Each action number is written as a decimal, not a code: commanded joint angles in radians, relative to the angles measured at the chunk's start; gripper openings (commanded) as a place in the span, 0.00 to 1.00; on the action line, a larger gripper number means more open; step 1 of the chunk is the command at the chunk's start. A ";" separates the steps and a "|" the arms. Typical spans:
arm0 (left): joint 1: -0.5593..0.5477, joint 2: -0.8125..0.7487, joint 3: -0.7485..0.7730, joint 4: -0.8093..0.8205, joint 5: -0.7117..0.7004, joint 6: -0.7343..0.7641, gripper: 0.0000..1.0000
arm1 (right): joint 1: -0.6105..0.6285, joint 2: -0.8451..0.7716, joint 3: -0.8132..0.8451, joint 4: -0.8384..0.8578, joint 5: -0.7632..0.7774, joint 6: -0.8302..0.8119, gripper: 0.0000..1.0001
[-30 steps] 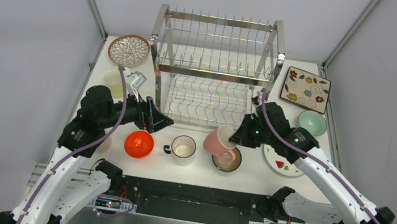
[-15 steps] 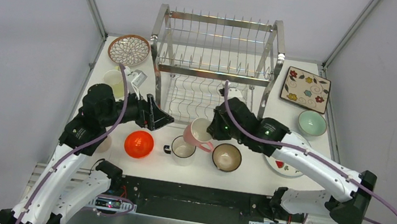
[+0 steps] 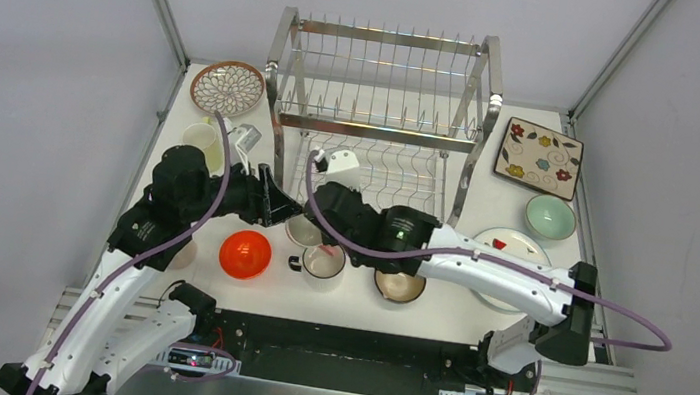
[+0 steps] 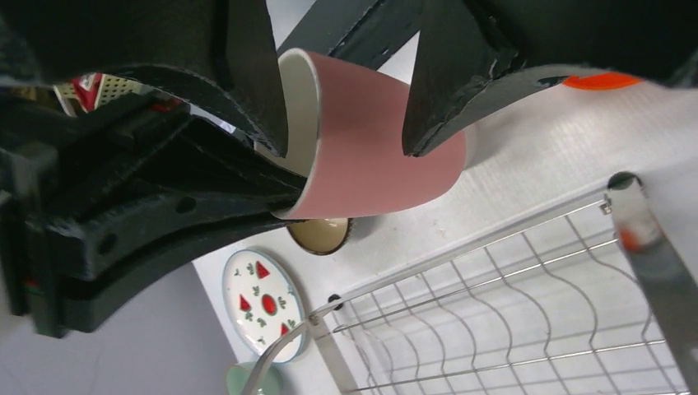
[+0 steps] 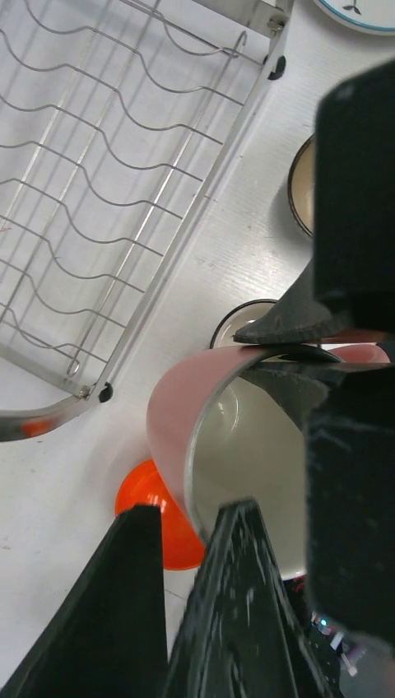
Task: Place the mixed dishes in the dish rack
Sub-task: Turn the cup upside down in the dish rack.
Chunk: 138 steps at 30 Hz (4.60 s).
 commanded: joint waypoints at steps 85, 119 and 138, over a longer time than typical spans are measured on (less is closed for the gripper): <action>0.009 -0.416 -0.320 0.753 -0.014 0.026 0.00 | -0.206 -0.323 -0.565 1.095 -0.932 0.764 0.66; 0.009 -0.457 -0.445 0.994 0.053 0.061 0.00 | -0.205 -0.359 -0.687 1.335 -0.997 0.886 0.42; 0.009 -0.445 -0.442 0.892 0.041 0.082 0.42 | -0.206 -0.367 -0.709 1.340 -0.956 0.833 0.00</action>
